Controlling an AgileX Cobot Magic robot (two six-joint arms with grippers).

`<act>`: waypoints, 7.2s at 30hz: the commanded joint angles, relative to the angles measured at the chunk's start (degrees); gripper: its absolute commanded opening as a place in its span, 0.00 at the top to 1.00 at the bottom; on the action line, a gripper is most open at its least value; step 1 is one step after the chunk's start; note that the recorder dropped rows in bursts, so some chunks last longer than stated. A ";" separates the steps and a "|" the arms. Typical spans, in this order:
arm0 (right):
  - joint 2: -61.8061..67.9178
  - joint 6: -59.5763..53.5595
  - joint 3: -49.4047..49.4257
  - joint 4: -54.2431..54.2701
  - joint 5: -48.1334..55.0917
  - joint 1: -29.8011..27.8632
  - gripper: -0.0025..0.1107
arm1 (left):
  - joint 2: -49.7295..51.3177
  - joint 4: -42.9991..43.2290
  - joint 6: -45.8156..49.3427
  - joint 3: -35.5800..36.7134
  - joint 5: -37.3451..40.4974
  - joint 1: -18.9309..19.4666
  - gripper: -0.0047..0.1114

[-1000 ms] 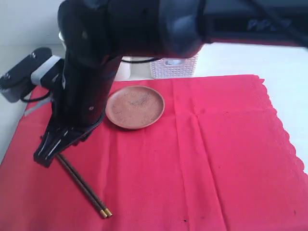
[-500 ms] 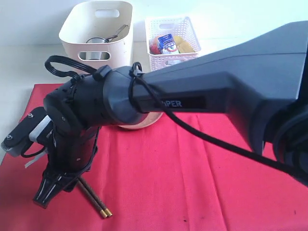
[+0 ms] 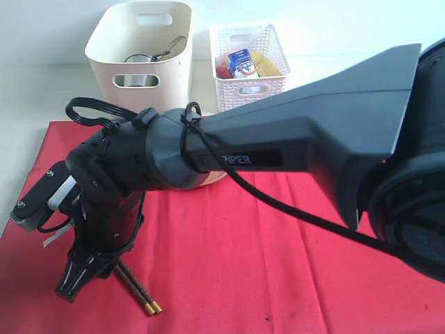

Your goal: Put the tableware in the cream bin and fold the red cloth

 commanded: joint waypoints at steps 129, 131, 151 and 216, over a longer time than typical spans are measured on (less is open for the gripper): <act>-0.16 1.84 0.14 -2.90 7.55 2.07 0.42 | 0.17 -0.17 -0.14 -0.02 -0.26 0.23 0.95; 0.28 -0.77 0.14 -1.94 8.33 2.07 0.44 | 0.17 -0.17 -0.14 -0.02 -0.26 0.23 0.95; -1.40 -21.33 0.14 1.80 19.21 1.95 0.98 | 0.17 -0.17 -0.14 -0.02 -0.26 0.23 0.95; -4.44 -20.71 0.14 -3.99 16.25 0.92 0.98 | 0.17 -0.17 -0.14 -0.02 -0.26 0.23 0.95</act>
